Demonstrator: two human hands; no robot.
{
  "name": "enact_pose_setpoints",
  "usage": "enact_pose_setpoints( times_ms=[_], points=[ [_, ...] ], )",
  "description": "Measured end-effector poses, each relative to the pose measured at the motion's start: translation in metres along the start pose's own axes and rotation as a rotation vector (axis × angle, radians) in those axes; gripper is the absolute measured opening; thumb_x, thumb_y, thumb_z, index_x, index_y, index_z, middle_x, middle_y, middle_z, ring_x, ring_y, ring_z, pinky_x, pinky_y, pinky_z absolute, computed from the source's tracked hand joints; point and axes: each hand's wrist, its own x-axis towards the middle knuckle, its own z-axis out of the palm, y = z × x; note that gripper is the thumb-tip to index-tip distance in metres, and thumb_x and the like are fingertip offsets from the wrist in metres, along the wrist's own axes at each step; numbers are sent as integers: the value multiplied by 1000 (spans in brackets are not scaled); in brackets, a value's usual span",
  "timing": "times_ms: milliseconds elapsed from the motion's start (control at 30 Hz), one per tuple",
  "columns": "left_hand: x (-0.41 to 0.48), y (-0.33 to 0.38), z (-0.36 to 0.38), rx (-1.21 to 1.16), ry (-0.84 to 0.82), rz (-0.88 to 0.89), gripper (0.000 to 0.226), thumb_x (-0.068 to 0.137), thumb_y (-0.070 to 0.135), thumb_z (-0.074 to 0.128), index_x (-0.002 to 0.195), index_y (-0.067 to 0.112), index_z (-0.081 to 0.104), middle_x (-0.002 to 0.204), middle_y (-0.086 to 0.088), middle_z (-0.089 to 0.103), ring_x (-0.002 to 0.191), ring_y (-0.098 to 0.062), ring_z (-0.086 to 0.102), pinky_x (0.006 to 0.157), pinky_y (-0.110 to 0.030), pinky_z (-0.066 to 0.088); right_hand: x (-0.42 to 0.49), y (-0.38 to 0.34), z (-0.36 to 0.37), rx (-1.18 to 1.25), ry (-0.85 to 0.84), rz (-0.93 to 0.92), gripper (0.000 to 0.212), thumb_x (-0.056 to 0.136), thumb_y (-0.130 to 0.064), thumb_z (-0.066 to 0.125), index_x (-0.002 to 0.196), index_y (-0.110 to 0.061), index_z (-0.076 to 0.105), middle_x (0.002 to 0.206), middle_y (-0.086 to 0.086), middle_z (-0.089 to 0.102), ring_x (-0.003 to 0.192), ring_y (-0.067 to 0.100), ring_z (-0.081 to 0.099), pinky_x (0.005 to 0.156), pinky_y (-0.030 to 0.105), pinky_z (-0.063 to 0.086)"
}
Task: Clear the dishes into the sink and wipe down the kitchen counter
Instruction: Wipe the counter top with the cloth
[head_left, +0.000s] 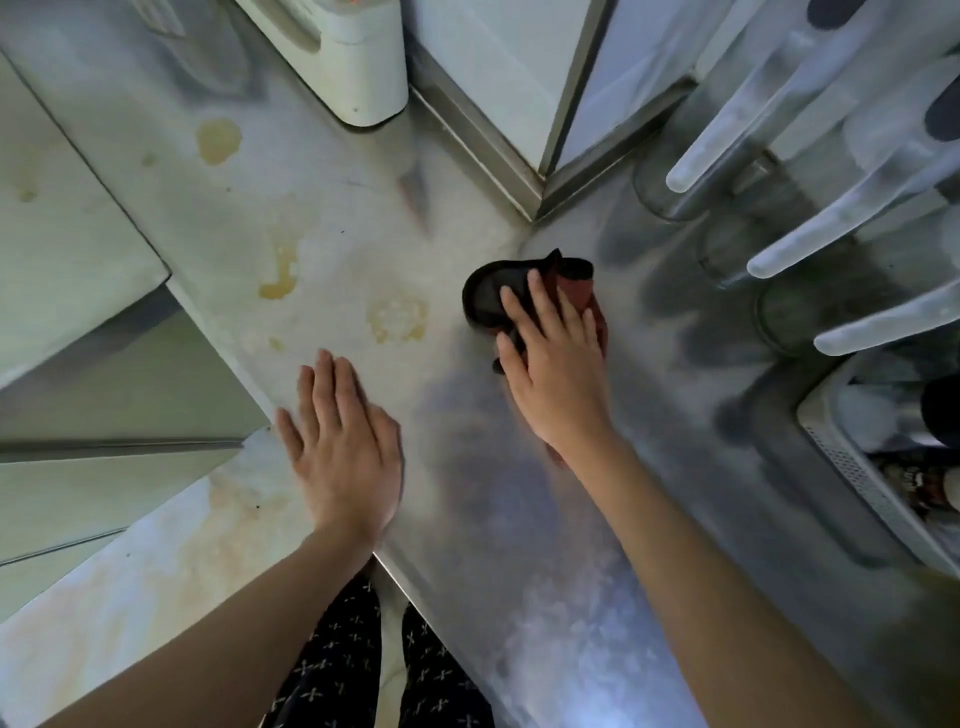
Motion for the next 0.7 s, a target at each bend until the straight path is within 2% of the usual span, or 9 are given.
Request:
enact_pose_setpoints(
  times_ms=[67, 167, 233, 267, 333, 400, 500, 600, 700],
  points=[
    [1, -2, 1, 7, 8, -8, 59, 91, 33, 20, 143, 8, 27, 154, -6, 22, 142, -22, 14, 114, -47, 7, 9, 16, -5, -18, 16, 19, 50, 96, -42, 27, 144, -28, 33, 156, 0, 21, 142, 23, 21, 115, 44, 12],
    [1, -4, 3, 1, 3, -15, 56, 92, 31, 23, 144, 9, 26, 154, -6, 22, 142, -21, 14, 114, -46, 7, 27, 30, -9, -21, 117, 262, 52, 96, -41, 25, 145, -25, 32, 156, 3, 20, 143, 26, 18, 115, 46, 12],
    [1, -4, 4, 3, 5, -9, 55, 92, 29, 26, 143, 9, 26, 153, -6, 22, 142, -22, 15, 114, -46, 7, 30, 13, -3, -1, 157, 386, 50, 97, -39, 28, 145, -22, 32, 156, 6, 20, 143, 29, 17, 114, 46, 12],
    [1, -4, 4, 4, 8, -7, 55, 92, 28, 27, 143, 9, 27, 153, -6, 23, 142, -22, 15, 114, -47, 8, 28, -2, 2, 7, 167, 380, 50, 97, -37, 30, 144, -21, 35, 155, 7, 22, 142, 30, 20, 113, 48, 16],
    [1, -4, 5, 10, 19, -9, 54, 92, 28, 28, 142, 9, 29, 153, -6, 25, 141, -22, 17, 113, -46, 9, 18, -36, 11, 13, 142, 223, 50, 94, -37, 32, 141, -21, 41, 152, 9, 30, 138, 33, 30, 110, 51, 23],
    [1, -4, 5, 13, 24, -11, 54, 91, 28, 28, 142, 9, 29, 152, -6, 25, 141, -22, 17, 113, -46, 8, 9, -52, 15, -10, 44, 20, 51, 93, -40, 29, 141, -24, 40, 152, 6, 31, 137, 30, 33, 110, 50, 23],
    [2, -5, 7, 17, 30, -14, 54, 92, 29, 27, 142, 9, 30, 152, -6, 26, 141, -21, 17, 113, -43, 6, 18, -28, 7, -32, -3, -115, 52, 93, -43, 26, 141, -29, 38, 153, 0, 28, 136, 26, 34, 111, 47, 22],
    [2, -6, 8, 27, 40, -5, 53, 92, 28, 27, 141, 8, 31, 151, -6, 28, 140, -22, 19, 112, -43, 6, 32, 0, -1, -37, 87, 83, 53, 94, -44, 23, 142, -28, 37, 154, 1, 26, 139, 26, 28, 112, 47, 18],
    [2, -7, 9, 25, 51, 0, 52, 92, 27, 30, 140, 8, 33, 151, -7, 30, 140, -22, 21, 112, -44, 9, 38, -16, 3, -21, 136, 306, 51, 96, -40, 27, 145, -27, 32, 156, 3, 20, 143, 29, 17, 114, 47, 11]
  ],
)
